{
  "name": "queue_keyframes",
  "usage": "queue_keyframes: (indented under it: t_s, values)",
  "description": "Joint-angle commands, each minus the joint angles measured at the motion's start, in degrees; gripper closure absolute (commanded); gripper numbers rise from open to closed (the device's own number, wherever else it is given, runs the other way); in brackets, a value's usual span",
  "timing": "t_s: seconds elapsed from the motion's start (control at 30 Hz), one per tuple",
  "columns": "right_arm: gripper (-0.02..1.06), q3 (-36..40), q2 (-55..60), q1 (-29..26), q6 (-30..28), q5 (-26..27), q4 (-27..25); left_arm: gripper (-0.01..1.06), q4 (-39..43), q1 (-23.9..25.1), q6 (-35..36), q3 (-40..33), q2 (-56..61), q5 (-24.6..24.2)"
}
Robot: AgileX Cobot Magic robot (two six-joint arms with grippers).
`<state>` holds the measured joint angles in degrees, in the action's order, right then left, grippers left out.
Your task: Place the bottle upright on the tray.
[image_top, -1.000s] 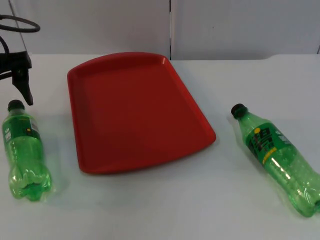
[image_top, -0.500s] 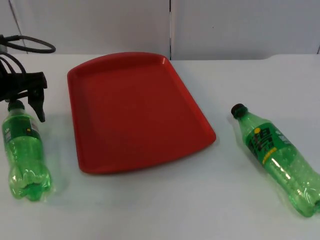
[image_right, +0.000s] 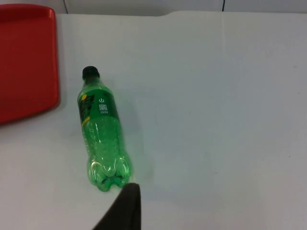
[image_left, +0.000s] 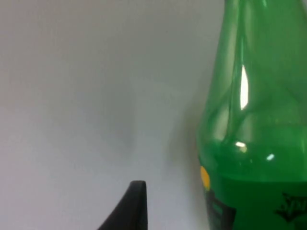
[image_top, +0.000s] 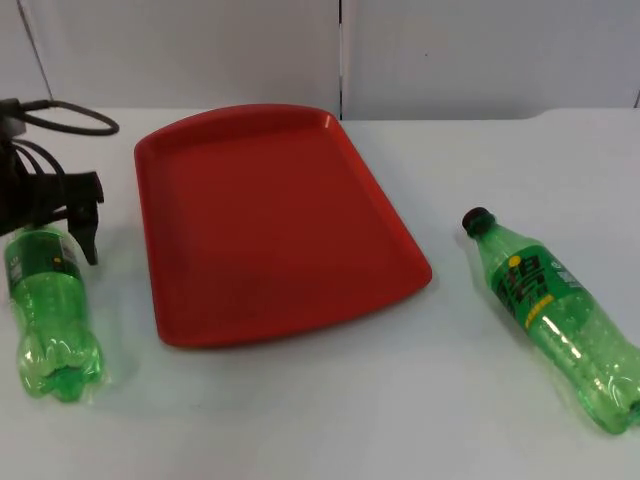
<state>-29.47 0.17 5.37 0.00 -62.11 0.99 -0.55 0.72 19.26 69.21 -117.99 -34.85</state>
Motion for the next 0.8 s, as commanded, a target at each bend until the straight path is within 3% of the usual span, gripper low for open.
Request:
queue_keyframes:
  t_s: [0.0,0.77]
  values:
    - [-0.01,-0.05,-0.17,-0.62,-0.45,0.39,-0.09,0.00,-0.48,-0.02,0.55,-0.16,-1.57,2.90]
    - [-0.01,-0.05,-0.17,-0.62,-0.45,0.39,-0.09,0.00,-0.63,-0.02,-2.82,3.12,-7.21,2.39]
